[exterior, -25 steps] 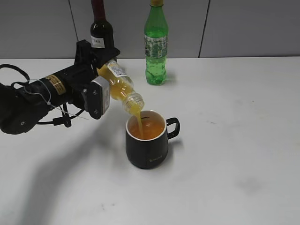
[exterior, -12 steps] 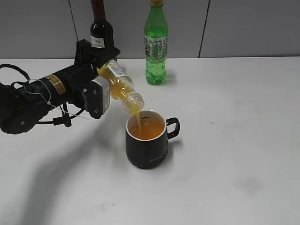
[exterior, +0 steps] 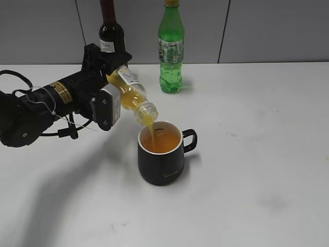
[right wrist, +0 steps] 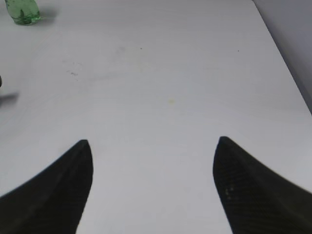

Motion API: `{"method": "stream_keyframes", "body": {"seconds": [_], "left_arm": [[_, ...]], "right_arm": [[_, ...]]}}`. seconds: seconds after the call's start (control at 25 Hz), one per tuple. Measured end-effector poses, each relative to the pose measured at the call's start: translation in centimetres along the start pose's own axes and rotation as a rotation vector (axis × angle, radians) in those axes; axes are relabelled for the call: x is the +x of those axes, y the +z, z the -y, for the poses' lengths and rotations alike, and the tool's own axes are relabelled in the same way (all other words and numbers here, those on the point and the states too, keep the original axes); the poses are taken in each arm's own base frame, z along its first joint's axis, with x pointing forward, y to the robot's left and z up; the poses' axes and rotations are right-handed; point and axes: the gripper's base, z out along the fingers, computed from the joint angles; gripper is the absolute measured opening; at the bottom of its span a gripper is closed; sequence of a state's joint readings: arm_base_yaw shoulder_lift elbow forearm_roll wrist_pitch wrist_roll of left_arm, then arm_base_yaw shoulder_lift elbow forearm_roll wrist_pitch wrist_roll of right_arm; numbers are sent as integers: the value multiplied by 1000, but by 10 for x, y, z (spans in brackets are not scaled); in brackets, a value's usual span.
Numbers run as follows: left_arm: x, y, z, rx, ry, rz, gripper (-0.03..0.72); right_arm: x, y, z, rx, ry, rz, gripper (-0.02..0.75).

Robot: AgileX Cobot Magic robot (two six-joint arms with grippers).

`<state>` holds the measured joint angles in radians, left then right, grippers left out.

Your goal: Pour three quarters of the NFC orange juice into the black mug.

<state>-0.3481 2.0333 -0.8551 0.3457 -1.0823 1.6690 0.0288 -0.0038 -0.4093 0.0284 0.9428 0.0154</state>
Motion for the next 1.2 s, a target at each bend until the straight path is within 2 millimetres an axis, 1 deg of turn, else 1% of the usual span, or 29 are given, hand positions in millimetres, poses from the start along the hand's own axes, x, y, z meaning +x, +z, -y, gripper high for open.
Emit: {"method": "stream_keyframes", "body": {"seconds": [0.12, 0.24, 0.36, 0.52, 0.68, 0.8, 0.84, 0.92, 1.04, 1.12, 1.2], "left_arm": [[0, 0, 0, 0, -15, 0, 471], [0, 0, 0, 0, -76, 0, 471], [0, 0, 0, 0, -185, 0, 471], [0, 0, 0, 1, -380, 1, 471], [-2, 1, 10, 18, -614, 2, 471], [-4, 2, 19, 31, -867, -14, 471], [-3, 2, 20, 23, -975, -30, 471], [1, 2, 21, -16, -1192, -79, 471], [11, 1, 22, -98, -1438, -181, 471], [17, -1, 25, -142, -1550, -254, 471], [22, -2, 29, -161, -1617, -328, 471]], "right_arm": [[0, 0, 0, 0, 0, 0, 582], [0, 0, 0, 0, 0, 0, 582], [0, 0, 0, 0, 0, 0, 582], [0, 0, 0, 0, 0, 0, 582], [0, 0, 0, 0, 0, 0, 582], [0, 0, 0, 0, 0, 0, 582], [0, 0, 0, 0, 0, 0, 582], [0, 0, 0, 0, 0, 0, 582], [0, 0, 0, 0, 0, 0, 582], [0, 0, 0, 0, 0, 0, 582], [0, 0, 0, 0, 0, 0, 582]]}}
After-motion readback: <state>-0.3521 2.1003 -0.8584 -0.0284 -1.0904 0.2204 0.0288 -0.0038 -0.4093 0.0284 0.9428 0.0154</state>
